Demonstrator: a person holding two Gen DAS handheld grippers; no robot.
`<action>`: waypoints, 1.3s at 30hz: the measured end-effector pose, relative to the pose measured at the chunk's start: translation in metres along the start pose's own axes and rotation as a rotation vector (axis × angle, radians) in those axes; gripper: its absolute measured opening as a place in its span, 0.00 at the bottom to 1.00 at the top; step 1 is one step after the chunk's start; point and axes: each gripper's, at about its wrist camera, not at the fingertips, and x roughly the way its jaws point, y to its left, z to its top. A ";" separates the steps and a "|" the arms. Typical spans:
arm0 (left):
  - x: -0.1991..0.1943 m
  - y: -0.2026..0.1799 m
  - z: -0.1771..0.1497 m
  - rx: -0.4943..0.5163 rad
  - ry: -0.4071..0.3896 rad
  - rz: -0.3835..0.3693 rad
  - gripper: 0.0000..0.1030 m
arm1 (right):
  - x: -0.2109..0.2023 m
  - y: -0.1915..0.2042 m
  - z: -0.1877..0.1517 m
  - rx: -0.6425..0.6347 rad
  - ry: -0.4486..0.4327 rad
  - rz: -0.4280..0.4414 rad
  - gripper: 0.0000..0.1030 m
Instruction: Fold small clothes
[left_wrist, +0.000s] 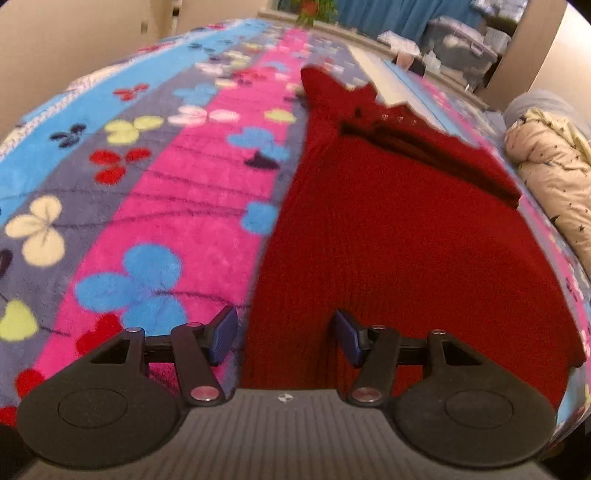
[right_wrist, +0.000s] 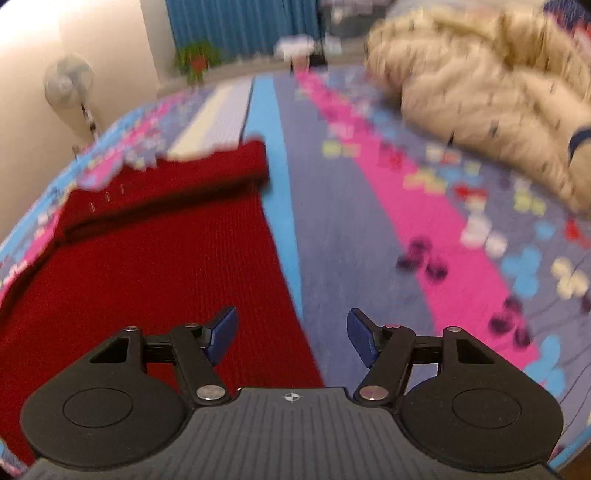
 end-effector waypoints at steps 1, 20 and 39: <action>0.000 -0.001 0.000 0.008 -0.002 -0.006 0.65 | 0.009 -0.001 -0.002 0.009 0.041 -0.002 0.65; -0.009 0.005 -0.006 -0.059 0.026 -0.089 0.27 | 0.042 -0.008 -0.022 0.016 0.239 0.019 0.45; -0.019 0.013 -0.015 -0.171 0.063 -0.102 0.14 | 0.019 -0.036 -0.016 0.175 0.182 0.060 0.08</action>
